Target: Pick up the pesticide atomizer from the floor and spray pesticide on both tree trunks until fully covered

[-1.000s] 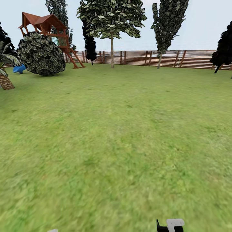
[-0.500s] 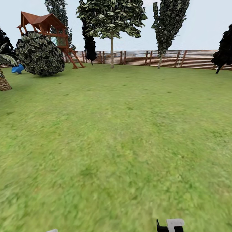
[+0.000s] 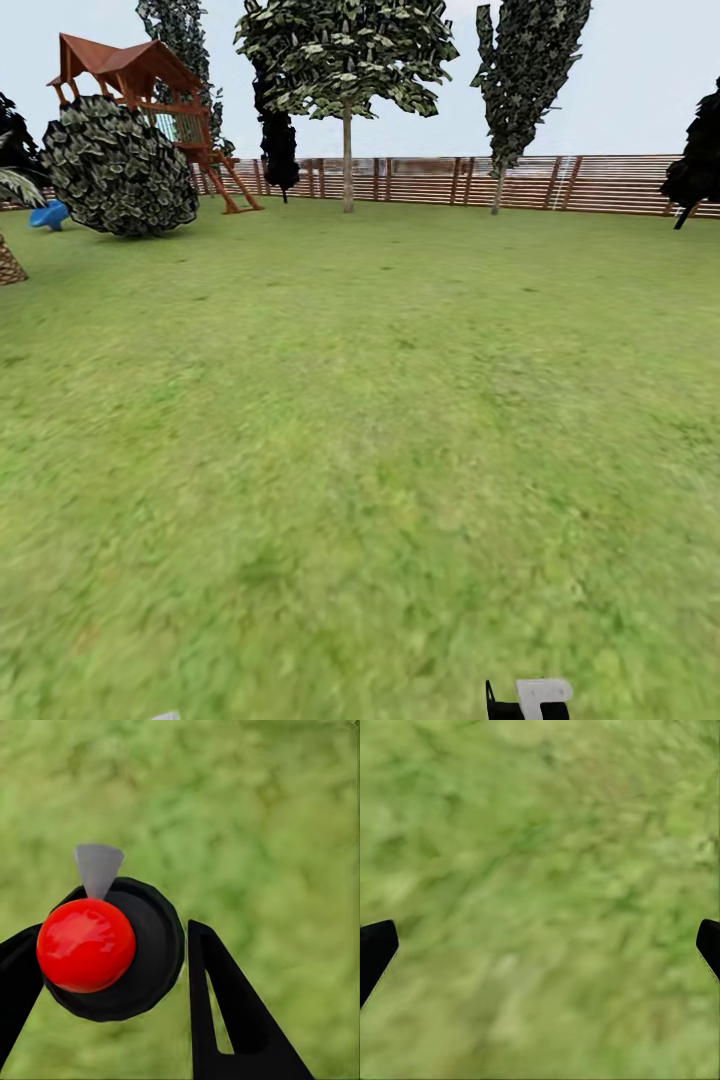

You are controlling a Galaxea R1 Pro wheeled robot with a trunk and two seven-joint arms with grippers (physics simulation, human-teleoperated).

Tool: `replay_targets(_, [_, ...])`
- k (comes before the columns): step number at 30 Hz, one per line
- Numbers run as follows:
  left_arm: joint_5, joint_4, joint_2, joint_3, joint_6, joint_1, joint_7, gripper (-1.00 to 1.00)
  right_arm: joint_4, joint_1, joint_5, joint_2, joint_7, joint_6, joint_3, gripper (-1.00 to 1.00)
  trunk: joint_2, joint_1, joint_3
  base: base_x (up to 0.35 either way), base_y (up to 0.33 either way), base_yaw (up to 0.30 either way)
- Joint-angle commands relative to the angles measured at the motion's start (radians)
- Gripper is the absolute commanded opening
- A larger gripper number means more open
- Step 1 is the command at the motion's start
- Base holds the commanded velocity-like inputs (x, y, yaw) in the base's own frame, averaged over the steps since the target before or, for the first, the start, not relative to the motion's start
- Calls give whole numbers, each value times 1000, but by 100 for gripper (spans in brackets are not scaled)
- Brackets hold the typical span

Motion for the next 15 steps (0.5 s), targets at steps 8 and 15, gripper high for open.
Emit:
replay_targets(8, [2, -1, -5, -10, -2, 0, 3, -100, 1, -1, 11, 0, -5, -2, -6, 100, 0, 0, -1, 339, 0, 0])
replay_targets(15, [3, -1, -5, -10, -1, 0, 4, -100, 1, -1, 11, 0, -5, -2, -6, 100, 0, 0, -1, 339, 0, 0])
